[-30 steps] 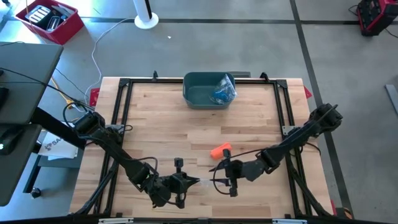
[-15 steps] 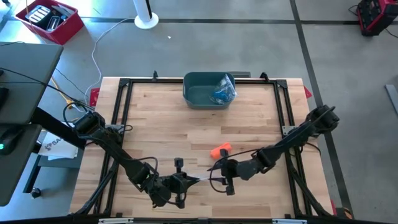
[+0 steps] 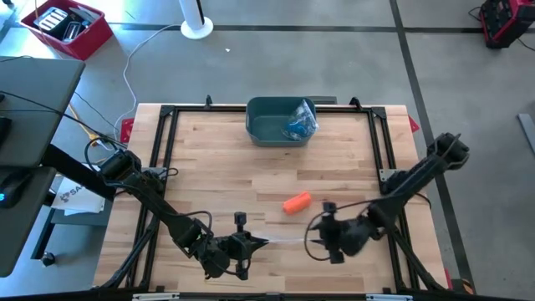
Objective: Roll bandage
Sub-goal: Put the rolled orange bandage into the transparent zip bag
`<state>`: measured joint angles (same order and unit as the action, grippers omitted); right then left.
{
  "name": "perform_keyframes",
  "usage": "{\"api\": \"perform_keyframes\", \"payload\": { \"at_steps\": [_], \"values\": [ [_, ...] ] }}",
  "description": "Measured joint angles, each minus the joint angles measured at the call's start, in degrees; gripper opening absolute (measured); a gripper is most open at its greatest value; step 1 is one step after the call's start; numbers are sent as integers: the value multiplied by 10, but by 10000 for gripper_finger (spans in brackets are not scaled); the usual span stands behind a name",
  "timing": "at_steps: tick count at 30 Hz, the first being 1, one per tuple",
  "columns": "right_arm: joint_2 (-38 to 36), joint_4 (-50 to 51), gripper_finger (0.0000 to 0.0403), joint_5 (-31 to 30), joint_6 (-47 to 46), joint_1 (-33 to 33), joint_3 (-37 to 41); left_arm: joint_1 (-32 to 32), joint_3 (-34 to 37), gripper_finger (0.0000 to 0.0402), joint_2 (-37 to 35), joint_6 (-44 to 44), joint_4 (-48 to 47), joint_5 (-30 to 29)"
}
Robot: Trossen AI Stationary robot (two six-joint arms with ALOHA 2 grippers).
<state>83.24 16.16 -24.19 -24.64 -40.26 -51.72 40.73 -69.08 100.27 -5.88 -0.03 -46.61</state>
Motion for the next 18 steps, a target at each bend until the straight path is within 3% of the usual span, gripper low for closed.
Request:
{"api": "perform_keyframes", "payload": {
  "at_steps": [3,6,14,18],
  "values": [
    [11,62,150,-54,-72,-41,0,0,0,0,0,-1,0,0],
    [42,44,140,-106,-98,-64,0,0,0,0,0,0,1,0],
    [122,-86,109,-185,-46,-54,0,-2,0,0,0,0,3,0],
    [126,-143,92,-177,-9,-50,0,-2,0,0,0,0,3,-1]
  ]
}}
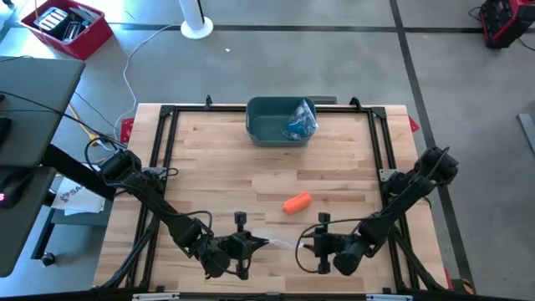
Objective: Roll bandage
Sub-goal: Put the rolled orange bandage into the transparent zip bag
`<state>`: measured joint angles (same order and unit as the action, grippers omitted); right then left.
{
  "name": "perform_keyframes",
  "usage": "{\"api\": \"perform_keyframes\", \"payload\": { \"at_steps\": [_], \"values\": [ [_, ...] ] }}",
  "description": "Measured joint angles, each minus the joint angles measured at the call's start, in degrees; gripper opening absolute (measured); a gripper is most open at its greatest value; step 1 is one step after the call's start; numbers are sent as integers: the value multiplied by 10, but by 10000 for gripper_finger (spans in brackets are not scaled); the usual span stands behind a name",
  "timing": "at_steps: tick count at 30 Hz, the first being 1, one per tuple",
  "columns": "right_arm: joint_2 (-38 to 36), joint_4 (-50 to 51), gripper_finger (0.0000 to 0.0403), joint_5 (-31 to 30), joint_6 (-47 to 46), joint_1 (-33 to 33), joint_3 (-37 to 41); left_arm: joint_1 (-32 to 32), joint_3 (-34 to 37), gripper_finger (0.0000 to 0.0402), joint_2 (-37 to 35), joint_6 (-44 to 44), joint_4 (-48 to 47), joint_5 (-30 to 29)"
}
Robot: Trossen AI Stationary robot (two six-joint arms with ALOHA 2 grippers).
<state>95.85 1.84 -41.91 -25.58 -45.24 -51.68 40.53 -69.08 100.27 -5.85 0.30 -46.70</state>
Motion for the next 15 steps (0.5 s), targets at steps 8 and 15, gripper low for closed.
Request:
{"api": "perform_keyframes", "payload": {
  "at_steps": [8,15],
  "values": [
    [1,-23,8,25,30,-3,0,0,0,0,0,-10,-11,-4],
    [-13,1,1,5,-10,-28,0,0,0,30,-9,-131,-129,-56]
  ]
}}
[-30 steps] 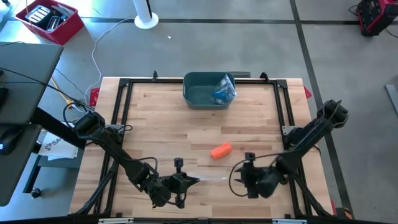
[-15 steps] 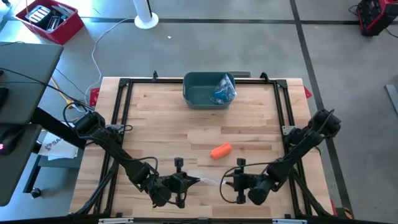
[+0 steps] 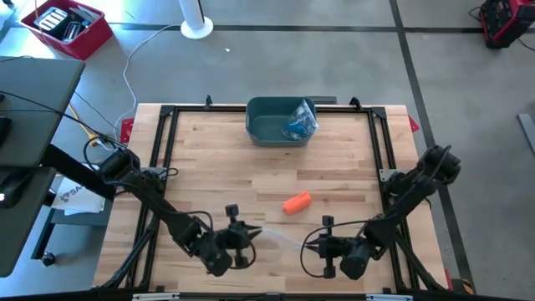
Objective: Roll bandage
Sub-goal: Put the rolled orange bandage into the transparent zip bag
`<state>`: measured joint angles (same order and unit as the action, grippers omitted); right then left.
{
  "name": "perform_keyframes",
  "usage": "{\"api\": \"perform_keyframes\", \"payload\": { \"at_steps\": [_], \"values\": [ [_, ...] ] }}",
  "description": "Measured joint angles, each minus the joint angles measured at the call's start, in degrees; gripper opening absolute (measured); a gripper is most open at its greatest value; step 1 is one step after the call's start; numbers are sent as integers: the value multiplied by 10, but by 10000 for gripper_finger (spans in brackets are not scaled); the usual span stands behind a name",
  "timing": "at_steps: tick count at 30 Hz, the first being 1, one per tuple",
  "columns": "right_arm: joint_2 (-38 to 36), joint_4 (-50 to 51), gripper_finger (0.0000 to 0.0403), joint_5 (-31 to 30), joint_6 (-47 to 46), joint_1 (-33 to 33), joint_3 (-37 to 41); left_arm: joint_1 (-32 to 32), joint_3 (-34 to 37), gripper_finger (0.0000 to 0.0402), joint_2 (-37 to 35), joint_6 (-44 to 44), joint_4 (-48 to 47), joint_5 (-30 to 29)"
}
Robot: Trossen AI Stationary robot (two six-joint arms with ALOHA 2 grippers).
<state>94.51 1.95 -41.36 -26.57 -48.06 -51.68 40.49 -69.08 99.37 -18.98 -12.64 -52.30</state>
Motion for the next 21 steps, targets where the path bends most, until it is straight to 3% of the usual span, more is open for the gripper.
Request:
{"api": "perform_keyframes", "payload": {
  "at_steps": [4,8,12,16,18,21],
  "values": [
    [-11,29,0,-4,-37,-4,0,-5,0,64,-5,-77,-65,13],
    [-13,57,0,-5,-82,11,0,-13,0,93,-5,-74,-29,60],
    [-13,111,0,13,-148,37,0,-31,0,106,11,61,155,162],
    [-13,117,0,45,-114,55,0,-55,0,108,59,236,358,183],
    [-13,115,0,60,-104,60,0,-77,0,108,76,271,401,184],
    [-13,115,0,64,-80,60,0,-116,0,108,86,257,389,213]
  ]
}}
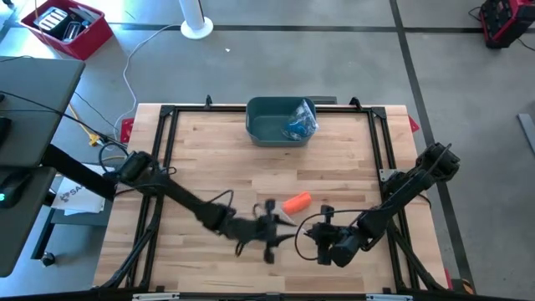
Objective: Roll bandage
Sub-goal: Put the rolled orange bandage into the transparent zip bag
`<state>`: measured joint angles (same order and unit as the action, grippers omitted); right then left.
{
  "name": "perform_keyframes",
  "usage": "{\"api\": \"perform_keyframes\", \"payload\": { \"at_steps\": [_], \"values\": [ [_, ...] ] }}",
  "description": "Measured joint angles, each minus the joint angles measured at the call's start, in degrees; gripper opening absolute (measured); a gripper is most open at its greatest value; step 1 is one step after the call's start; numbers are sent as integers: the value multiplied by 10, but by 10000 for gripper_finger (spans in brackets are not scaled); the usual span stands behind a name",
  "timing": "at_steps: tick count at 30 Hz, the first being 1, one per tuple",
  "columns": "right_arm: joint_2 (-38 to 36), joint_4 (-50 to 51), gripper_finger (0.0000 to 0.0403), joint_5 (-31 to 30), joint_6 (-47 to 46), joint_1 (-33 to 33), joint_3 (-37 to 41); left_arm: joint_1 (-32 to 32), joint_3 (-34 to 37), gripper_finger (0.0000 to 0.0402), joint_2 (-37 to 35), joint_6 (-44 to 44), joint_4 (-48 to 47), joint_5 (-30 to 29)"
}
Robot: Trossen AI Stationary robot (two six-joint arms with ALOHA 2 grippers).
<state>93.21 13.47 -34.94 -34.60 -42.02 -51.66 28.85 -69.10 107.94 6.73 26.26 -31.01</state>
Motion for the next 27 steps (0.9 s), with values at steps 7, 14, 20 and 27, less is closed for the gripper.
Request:
{"api": "perform_keyframes", "payload": {
  "at_steps": [7,14,20,27],
  "values": [
    [-20,-3,0,-13,60,-11,0,-64,0,108,1,-36,-69,135],
    [-47,-4,0,-31,93,-12,0,-94,0,108,1,-92,-120,220],
    [-48,-4,0,-33,96,-13,0,-93,0,104,1,-97,-150,215],
    [-48,-4,0,-54,96,-24,0,-81,0,42,1,-94,-162,175]
  ]
}}
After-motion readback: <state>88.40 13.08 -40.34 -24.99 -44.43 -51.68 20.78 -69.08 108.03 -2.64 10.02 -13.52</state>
